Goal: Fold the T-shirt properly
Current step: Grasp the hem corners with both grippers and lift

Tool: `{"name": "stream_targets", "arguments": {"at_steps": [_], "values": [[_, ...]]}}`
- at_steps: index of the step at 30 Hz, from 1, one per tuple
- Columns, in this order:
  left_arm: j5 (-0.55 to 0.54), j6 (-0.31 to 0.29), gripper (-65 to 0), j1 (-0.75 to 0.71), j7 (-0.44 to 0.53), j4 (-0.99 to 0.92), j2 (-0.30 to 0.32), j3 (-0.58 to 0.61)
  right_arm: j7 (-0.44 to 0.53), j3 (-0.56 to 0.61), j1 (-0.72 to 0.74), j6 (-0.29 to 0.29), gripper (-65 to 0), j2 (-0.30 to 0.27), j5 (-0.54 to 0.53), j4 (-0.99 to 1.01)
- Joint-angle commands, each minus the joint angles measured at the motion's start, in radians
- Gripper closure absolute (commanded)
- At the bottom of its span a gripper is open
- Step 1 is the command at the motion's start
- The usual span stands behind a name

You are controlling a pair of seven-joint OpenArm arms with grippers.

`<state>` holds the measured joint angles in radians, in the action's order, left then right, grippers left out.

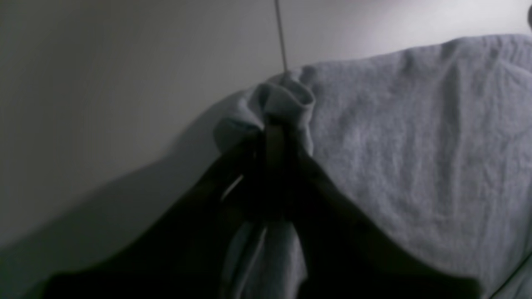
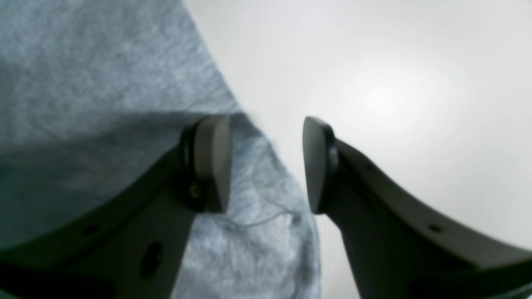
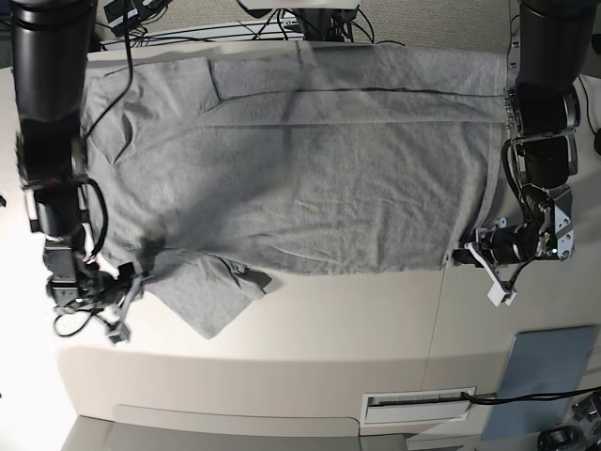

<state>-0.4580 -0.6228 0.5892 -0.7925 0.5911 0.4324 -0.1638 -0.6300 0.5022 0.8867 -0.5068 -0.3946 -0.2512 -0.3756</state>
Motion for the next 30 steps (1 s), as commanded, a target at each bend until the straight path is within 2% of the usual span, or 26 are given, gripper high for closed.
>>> {"name": "stream_targets", "arguments": {"at_steps": [1,5,11,13,16,17,21,23,26,30], "values": [[-0.006,-0.003,0.0,0.028,0.005,0.014,0.018,-0.002,0.043,0.004,0.052,0.007,-27.6,-0.002,0.021,0.019],[-0.006,-0.003,0.0,0.028,0.005,0.014,0.017,-0.002,0.102,0.006,0.051,0.008,-27.6,0.024,0.068,0.094],[-0.006,-0.004,0.0,0.028,0.005,0.014,0.017,-0.002,0.038,0.006,0.001,0.008,-27.0,0.026,0.068,0.097],[-0.006,-0.003,0.0,0.028,0.005,0.014,0.017,-0.002,0.03,0.006,-0.014,0.0,-19.2,0.026,0.07,0.097],[-0.006,-0.004,0.0,0.028,0.003,0.014,0.017,-0.002,0.029,0.006,-0.028,-0.013,-2.4,0.026,0.09,0.097],[-0.007,-0.004,0.0,0.028,0.003,0.014,0.017,-0.002,0.028,0.006,-0.029,-0.014,0.0,0.026,0.103,0.097],[-0.007,-0.012,0.0,0.029,0.008,0.014,0.018,-0.002,0.056,0.005,-0.028,0.055,0.0,0.023,0.13,0.085],[-0.012,-0.034,0.0,0.029,0.016,0.014,0.021,-0.002,0.065,0.003,-0.028,0.058,0.0,0.015,0.129,0.063],[-0.043,-0.033,0.0,0.028,0.022,0.023,0.028,-0.002,0.056,-0.014,-0.028,0.058,0.0,0.0,0.108,0.003],[-0.151,-0.033,0.0,0.028,-0.034,0.058,0.058,-0.002,0.019,-0.049,-0.029,0.058,0.0,-0.034,0.032,-0.072]]}}
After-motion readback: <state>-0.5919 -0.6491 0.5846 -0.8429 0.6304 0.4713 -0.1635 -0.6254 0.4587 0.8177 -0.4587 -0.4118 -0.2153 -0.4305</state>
